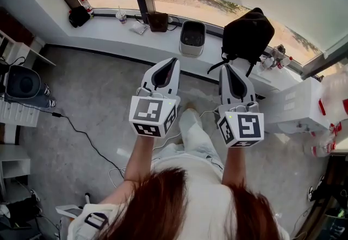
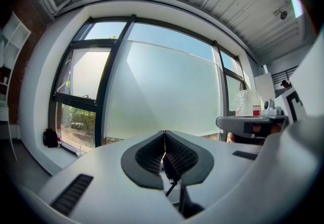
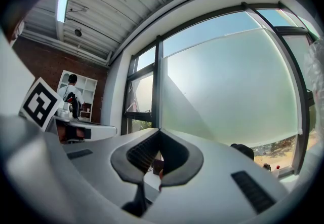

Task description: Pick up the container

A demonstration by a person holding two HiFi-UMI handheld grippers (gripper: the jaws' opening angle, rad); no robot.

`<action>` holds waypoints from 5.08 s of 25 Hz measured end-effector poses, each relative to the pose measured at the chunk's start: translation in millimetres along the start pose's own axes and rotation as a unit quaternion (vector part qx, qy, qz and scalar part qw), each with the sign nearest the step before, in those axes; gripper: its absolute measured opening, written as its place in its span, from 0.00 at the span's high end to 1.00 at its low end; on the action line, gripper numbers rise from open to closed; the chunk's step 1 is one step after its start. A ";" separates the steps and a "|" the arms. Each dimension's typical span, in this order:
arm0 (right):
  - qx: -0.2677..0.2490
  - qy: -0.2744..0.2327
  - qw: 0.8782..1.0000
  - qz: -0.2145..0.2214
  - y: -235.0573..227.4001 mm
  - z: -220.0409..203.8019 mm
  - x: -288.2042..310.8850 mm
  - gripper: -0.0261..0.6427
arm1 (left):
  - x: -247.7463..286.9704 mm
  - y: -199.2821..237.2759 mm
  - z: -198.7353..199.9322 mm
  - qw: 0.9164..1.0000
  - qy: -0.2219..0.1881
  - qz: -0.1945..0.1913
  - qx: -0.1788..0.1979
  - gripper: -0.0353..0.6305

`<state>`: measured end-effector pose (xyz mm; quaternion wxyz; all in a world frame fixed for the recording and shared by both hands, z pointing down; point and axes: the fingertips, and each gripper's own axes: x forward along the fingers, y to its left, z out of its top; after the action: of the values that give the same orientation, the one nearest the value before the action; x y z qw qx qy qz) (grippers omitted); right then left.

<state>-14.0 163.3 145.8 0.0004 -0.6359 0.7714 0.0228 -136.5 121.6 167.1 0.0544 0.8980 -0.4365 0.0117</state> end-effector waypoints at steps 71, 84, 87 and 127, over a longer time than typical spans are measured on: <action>0.021 0.258 0.964 0.057 -141.3 -521.5 331.0 0.92 | 375.2 207.1 -435.5 0.984 0.172 0.047 -0.018 0.92; 0.030 0.292 0.955 0.043 -131.6 -629.8 334.1 0.92 | 381.4 232.9 -537.7 0.978 0.209 0.030 -0.004 0.92; 0.031 0.293 0.955 0.043 -131.3 -648.9 335.4 0.92 | 384.0 235.3 -557.4 0.977 0.211 0.026 -0.002 0.92; 0.013 0.267 0.963 0.041 -148.6 -716.4 355.2 0.92 | 420.5 217.5 -628.8 0.982 0.183 -0.042 0.004 0.92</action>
<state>84.3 -239.1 845.8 -0.1988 -0.5867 0.7690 -0.1580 -30.4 -273.0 839.8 0.1302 0.8986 -0.3806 0.1754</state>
